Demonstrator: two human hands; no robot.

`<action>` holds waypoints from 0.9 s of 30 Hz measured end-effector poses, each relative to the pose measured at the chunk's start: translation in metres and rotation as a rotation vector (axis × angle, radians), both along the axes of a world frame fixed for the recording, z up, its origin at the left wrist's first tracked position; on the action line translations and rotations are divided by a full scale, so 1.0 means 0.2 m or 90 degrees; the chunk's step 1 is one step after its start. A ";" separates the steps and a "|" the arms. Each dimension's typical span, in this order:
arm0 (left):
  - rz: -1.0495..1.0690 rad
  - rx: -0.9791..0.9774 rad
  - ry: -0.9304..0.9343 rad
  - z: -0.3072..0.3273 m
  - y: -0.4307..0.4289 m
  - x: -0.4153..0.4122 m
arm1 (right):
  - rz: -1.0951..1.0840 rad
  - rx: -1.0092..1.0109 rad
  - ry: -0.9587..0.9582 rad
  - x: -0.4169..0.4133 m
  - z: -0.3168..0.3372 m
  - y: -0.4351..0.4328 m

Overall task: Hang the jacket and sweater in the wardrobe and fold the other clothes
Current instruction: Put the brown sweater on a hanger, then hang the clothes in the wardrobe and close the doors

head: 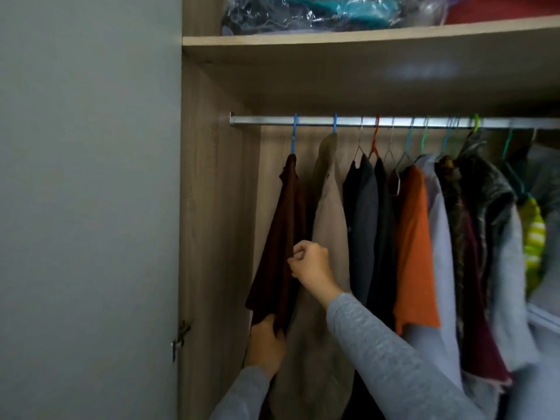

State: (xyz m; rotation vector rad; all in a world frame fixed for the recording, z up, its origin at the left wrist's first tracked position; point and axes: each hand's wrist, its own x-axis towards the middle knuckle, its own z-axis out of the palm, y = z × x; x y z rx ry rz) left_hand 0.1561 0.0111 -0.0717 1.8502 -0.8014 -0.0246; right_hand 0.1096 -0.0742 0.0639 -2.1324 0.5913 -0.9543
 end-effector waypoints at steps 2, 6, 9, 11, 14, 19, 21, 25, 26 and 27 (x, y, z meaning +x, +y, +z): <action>-0.005 0.019 0.024 -0.01 0.08 -0.11 | -0.007 0.036 -0.007 -0.12 -0.02 0.03; -0.016 0.049 0.034 0.08 0.22 -0.31 | -0.030 0.036 -0.040 -0.39 -0.02 0.11; -0.066 0.024 0.025 0.14 0.27 -0.43 | -0.052 0.008 -0.062 -0.59 0.02 0.16; -0.115 0.035 0.000 0.16 0.31 -0.56 | -0.093 -0.011 -0.073 -0.75 0.03 0.19; -0.171 0.054 -0.021 0.14 0.35 -0.75 | -0.128 0.002 -0.070 -0.98 0.02 0.24; -0.235 0.054 -0.017 0.05 0.37 -1.09 | -0.218 -0.049 -0.059 -1.39 -0.06 0.35; -0.256 0.073 0.009 0.03 0.33 -1.23 | -0.238 -0.060 -0.030 -1.56 -0.08 0.39; -0.377 0.047 0.041 0.01 0.27 -1.72 | -0.363 -0.064 -0.027 -2.12 -0.06 0.45; -0.409 0.024 0.025 0.03 0.26 -1.81 | -0.391 -0.072 -0.043 -2.22 -0.04 0.45; -0.441 0.007 0.017 0.07 0.25 -1.93 | -0.420 -0.085 -0.064 -2.36 -0.01 0.45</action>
